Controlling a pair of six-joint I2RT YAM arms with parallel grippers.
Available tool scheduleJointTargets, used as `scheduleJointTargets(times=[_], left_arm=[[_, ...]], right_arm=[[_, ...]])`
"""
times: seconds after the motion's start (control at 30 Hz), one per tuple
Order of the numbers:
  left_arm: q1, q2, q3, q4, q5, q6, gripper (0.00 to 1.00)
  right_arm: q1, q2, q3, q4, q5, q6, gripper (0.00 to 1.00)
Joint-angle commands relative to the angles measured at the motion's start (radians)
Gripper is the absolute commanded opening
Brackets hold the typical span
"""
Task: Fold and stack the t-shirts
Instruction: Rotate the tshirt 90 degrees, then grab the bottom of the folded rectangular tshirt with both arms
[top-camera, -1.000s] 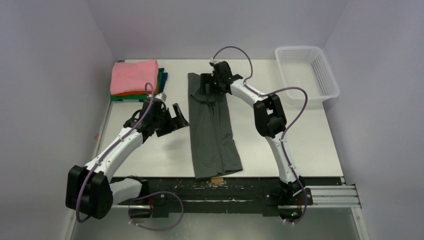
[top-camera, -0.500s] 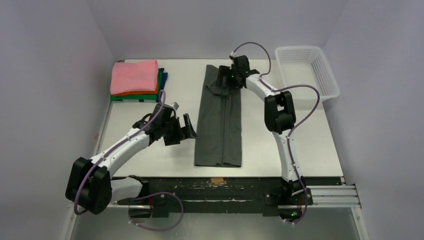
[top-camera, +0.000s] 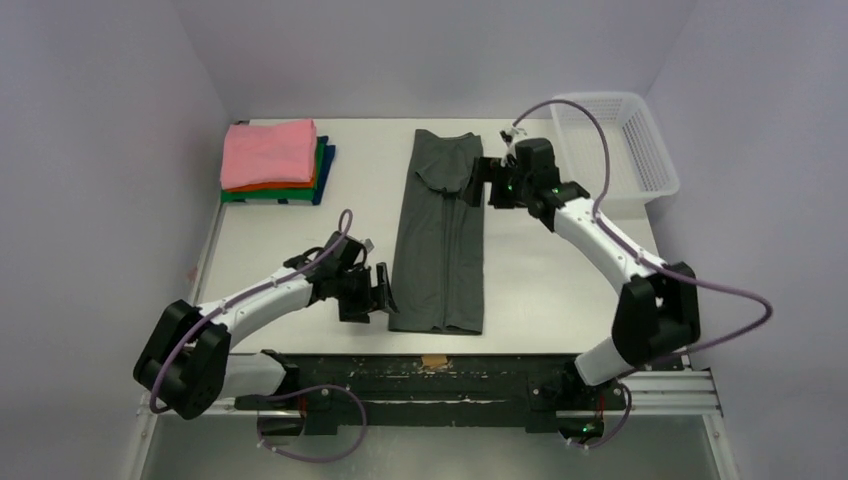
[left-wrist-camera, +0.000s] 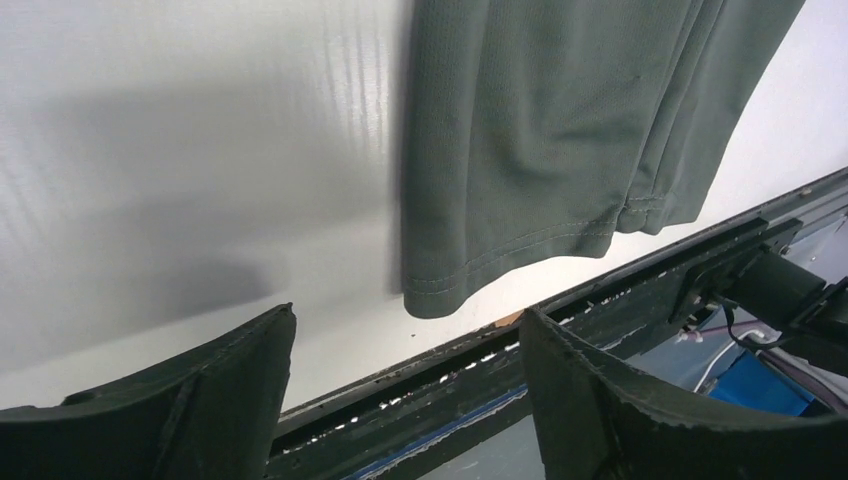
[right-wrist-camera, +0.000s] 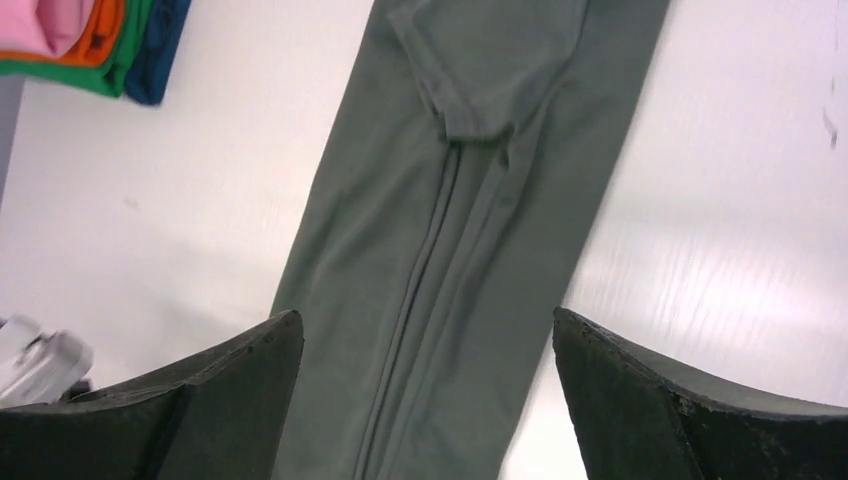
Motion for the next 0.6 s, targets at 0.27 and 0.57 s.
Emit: scheduleJointTargets(times=[0.27, 0.57], left_arm=[[-0.121, 0.141, -0.037, 0.127, 0.008, -0.063, 0.37], [-0.137, 0.234, -0.048, 0.185, 0.000, -0.072, 0.15]], right_arm=[[0.204, -0.385, -0.592, -0.217, -0.072, 0.213, 0.77], [0.270, -0.364, -0.757, -0.041, -0.115, 0.302, 0.62]])
